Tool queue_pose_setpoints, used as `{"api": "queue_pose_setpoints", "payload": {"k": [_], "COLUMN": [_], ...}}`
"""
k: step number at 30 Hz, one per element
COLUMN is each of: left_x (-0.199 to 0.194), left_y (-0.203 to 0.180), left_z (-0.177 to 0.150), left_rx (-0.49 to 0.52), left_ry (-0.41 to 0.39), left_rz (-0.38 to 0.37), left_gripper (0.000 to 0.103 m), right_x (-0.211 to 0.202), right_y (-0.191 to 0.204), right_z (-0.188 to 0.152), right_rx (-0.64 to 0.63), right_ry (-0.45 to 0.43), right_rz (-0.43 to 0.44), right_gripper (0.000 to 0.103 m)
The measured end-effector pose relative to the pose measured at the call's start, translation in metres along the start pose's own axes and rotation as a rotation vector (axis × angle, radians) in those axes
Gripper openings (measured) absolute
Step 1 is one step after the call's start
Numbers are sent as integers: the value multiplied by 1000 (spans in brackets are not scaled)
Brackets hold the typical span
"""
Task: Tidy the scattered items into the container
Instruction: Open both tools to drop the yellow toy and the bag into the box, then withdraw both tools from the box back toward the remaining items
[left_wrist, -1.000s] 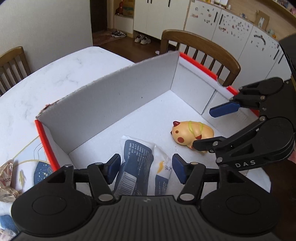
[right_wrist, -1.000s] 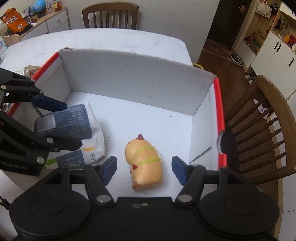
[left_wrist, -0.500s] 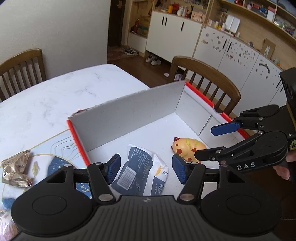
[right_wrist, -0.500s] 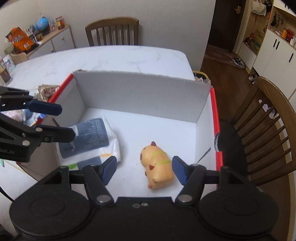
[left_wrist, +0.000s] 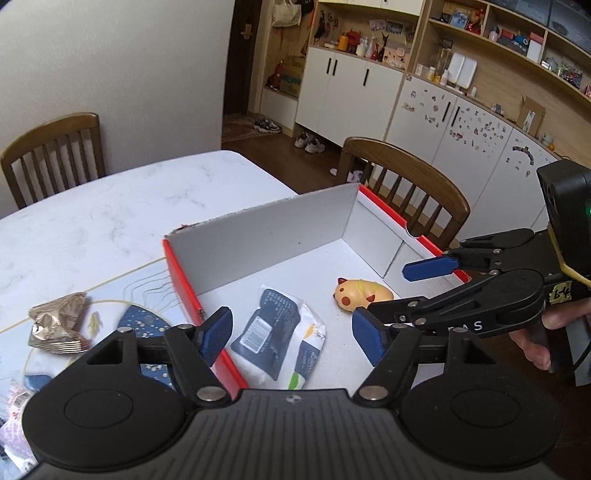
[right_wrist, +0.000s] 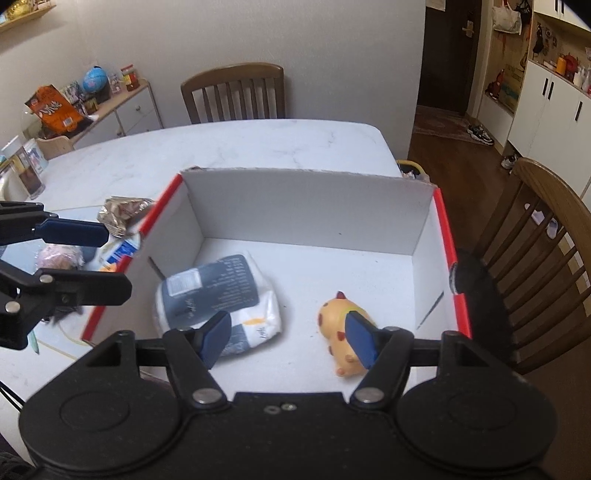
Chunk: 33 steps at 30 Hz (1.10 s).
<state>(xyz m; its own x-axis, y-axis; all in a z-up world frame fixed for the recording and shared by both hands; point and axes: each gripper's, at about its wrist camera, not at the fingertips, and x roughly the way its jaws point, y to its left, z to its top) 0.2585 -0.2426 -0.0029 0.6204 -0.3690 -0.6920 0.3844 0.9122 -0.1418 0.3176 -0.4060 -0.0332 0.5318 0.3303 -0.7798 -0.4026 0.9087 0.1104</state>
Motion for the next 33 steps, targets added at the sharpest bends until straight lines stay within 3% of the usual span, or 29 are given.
{"api": "queue_pose_setpoints", "payload": {"k": [9,14,24,33], "left_x": [-23,-35,-66,-88], "left_y": [13,21,55,95], "left_z": [-13,-20,-35,-52], "left_rx": [-18,-7,-23,-42], "left_ry": [-41,-54,-97,-104], "left_rz": [28,41,41,105], "left_gripper": [86,102,103,103], "right_x": [-17,-24,-32,-23], "right_y": [17,32,82,138], "right_z": [-6,-9,-12,-13], "right_rx": [28,42,22,-20], "right_ry": [-73,-103,-154,-160], "right_rz": [0,-14,47,44], "right_gripper": [82,83,85,85]}}
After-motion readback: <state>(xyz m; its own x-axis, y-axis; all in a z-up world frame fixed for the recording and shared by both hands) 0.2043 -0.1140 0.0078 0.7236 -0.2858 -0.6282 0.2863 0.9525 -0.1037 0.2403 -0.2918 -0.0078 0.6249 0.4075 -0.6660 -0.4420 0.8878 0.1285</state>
